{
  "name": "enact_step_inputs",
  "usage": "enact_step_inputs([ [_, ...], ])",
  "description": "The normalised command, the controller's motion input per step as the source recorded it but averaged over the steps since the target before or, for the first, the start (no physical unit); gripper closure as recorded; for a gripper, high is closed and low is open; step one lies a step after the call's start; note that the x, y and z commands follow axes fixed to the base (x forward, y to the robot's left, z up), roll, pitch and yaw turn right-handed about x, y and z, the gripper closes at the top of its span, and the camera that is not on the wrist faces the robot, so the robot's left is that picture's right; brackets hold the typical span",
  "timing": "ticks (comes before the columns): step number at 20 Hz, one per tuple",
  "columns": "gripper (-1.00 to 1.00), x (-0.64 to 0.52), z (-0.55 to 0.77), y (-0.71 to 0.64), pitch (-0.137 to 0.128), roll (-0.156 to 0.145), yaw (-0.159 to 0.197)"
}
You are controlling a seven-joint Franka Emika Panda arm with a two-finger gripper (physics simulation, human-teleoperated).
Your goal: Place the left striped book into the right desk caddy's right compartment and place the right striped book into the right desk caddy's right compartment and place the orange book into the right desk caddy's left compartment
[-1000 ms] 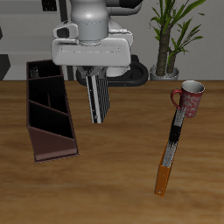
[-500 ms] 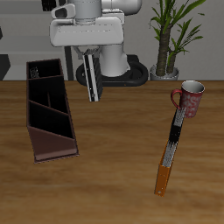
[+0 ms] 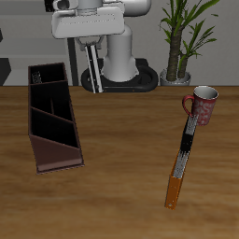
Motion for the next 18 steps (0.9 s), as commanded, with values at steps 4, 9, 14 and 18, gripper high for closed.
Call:
enact_step_inputs([
  [4,1.00,-0.50,0.04,-0.19,0.016,-0.009,0.049],
  [9,1.00,-0.61,-0.09,-0.24,0.018,-0.002,0.041],
  [14,1.00,-0.46,-0.08,-0.07,0.010,-0.021,0.020],
  [18,1.00,-0.53,-0.11,-0.01,0.013,0.000,0.026],
])
